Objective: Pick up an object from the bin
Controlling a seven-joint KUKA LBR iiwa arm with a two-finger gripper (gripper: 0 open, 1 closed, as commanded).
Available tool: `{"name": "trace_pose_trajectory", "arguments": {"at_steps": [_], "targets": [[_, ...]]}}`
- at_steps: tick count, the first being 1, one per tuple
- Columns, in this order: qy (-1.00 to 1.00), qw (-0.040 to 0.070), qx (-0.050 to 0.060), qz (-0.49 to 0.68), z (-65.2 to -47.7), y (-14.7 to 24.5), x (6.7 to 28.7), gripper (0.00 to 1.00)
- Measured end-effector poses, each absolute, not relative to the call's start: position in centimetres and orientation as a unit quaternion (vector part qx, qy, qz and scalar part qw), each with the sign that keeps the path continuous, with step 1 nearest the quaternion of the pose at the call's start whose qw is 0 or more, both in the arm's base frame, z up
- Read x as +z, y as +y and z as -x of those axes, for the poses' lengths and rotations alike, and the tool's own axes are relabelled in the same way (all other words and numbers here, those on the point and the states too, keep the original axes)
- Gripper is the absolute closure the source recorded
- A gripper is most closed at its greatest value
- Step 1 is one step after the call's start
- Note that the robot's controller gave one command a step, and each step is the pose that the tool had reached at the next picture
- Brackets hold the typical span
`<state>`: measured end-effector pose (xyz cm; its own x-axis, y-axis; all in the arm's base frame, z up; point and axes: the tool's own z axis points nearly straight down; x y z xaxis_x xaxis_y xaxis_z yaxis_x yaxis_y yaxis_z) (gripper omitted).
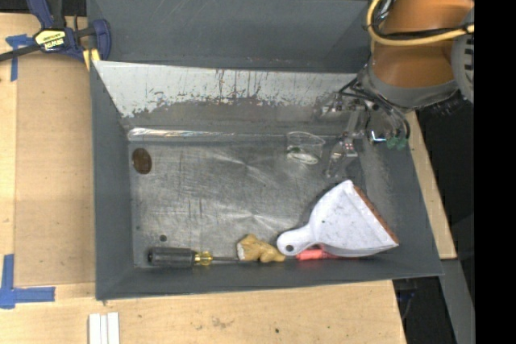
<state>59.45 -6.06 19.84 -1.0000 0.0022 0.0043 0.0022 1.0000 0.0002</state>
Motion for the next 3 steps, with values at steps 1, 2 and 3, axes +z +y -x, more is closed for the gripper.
{"name": "trace_pose_trajectory", "arguments": {"at_steps": [1,2,3], "targets": [[-1.0,-0.002,0.0,0.0,-59.6,-6.1,20.3,0.0],[-1.0,-0.004,0.0,0.01,-60.7,-8.0,16.4,0.0],[-0.995,-0.012,-0.001,0.101,-60.4,-4.3,8.9,1.0]]}}
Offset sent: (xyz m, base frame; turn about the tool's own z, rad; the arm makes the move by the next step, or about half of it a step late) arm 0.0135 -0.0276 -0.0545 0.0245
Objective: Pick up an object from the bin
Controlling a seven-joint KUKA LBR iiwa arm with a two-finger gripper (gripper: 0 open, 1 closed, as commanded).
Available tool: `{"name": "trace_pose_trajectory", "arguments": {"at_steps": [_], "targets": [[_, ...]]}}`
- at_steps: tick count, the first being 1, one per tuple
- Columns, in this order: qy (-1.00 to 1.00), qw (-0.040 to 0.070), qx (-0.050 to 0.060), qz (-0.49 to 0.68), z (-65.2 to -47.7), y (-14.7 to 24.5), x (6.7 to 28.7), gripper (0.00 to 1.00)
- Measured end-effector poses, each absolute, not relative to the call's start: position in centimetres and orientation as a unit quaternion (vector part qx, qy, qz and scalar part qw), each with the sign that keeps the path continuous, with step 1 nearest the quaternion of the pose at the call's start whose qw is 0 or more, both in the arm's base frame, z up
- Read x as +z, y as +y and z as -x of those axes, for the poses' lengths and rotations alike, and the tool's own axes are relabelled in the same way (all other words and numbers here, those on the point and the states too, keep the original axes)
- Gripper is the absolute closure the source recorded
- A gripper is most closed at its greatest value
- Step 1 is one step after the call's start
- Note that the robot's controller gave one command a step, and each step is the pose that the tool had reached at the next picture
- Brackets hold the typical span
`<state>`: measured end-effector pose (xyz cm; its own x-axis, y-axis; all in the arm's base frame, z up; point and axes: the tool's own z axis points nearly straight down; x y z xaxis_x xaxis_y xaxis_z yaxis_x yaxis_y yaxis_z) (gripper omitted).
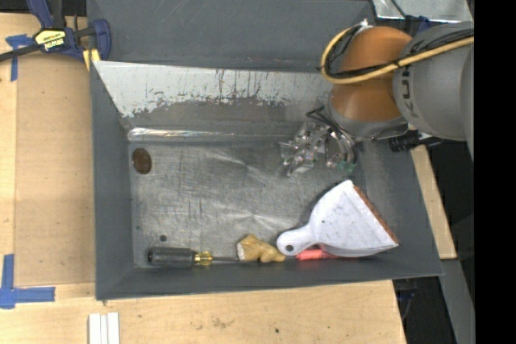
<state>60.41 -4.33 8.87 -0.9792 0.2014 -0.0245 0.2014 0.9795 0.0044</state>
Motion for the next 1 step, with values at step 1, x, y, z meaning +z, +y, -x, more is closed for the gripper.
{"name": "trace_pose_trajectory", "arguments": {"at_steps": [1], "targets": [[0.995,0.013,0.001,-0.101,-60.42,-4.33,8.88,1.0]]}}
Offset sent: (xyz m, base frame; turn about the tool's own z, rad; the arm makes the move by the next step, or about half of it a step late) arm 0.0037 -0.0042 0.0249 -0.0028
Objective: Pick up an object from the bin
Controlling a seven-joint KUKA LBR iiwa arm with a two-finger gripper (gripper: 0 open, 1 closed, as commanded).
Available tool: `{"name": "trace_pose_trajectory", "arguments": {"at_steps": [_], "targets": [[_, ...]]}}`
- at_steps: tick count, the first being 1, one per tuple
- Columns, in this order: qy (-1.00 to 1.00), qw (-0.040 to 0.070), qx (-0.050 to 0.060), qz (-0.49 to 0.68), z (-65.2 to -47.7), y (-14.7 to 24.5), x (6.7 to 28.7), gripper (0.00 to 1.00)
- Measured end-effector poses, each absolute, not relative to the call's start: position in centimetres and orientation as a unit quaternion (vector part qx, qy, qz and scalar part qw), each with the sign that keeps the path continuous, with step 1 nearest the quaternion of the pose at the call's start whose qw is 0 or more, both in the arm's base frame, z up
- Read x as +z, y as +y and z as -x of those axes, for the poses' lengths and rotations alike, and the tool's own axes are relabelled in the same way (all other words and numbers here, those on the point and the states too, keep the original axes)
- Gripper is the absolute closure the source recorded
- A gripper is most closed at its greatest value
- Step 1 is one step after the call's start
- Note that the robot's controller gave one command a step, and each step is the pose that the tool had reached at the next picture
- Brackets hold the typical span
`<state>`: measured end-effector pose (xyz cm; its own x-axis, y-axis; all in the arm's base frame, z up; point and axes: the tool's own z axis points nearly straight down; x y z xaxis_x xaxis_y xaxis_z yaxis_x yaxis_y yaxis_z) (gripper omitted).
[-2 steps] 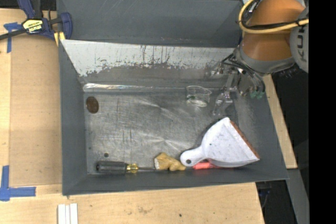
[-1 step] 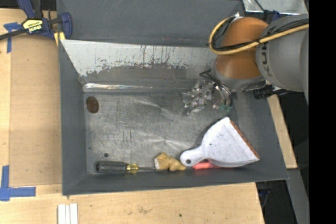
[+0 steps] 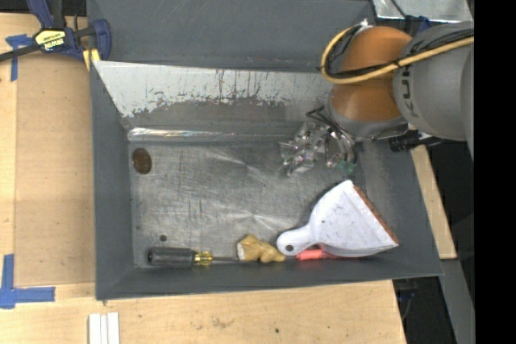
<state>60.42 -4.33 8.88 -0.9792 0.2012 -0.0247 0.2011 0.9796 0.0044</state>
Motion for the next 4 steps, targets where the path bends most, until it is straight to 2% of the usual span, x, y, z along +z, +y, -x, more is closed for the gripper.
{"name": "trace_pose_trajectory", "arguments": {"at_steps": [1,2,3,4], "targets": [[0.995,0.002,0.0,-0.1,-60.5,-4.6,10.3,1.0],[0.994,0.003,0.0,-0.106,-60.3,-5.4,11.5,1.0],[0.995,-0.002,0.0,-0.097,-59.8,-5.4,16.5,1.0],[0.995,0.011,0.0,-0.101,-59.6,-6.1,17.1,1.0]]}}
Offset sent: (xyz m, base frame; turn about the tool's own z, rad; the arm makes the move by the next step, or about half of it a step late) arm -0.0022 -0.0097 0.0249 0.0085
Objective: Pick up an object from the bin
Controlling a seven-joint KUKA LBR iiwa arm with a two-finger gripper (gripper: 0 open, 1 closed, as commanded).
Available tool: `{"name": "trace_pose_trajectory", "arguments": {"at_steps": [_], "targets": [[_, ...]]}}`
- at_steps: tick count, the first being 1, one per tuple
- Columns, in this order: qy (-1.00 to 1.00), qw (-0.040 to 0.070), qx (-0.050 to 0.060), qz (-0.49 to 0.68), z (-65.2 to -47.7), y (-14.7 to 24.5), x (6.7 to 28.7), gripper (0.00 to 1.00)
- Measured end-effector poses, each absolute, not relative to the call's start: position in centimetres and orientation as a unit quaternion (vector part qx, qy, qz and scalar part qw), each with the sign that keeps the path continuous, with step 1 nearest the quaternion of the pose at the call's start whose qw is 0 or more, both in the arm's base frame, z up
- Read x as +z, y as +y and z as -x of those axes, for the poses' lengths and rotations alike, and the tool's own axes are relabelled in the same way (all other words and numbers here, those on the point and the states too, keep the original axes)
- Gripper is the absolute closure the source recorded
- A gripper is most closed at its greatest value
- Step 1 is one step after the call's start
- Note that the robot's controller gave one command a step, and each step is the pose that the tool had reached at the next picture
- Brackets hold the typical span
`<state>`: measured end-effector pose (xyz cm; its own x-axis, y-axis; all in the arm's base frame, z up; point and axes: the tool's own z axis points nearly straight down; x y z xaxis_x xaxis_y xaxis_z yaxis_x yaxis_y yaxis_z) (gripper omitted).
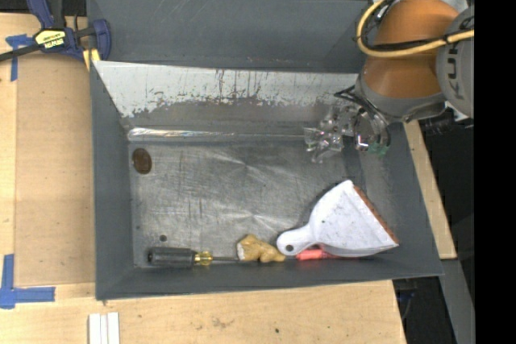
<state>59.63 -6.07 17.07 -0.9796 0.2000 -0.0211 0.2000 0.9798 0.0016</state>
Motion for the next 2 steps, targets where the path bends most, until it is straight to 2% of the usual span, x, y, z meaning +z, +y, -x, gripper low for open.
{"name": "trace_pose_trajectory", "arguments": {"at_steps": [1,2], "targets": [[0.995,-0.006,0.0,-0.104,-59.4,-5.9,16.8,1.0],[0.995,0.001,0.0,-0.096,-60.0,-5.6,23.6,1.0]]}}
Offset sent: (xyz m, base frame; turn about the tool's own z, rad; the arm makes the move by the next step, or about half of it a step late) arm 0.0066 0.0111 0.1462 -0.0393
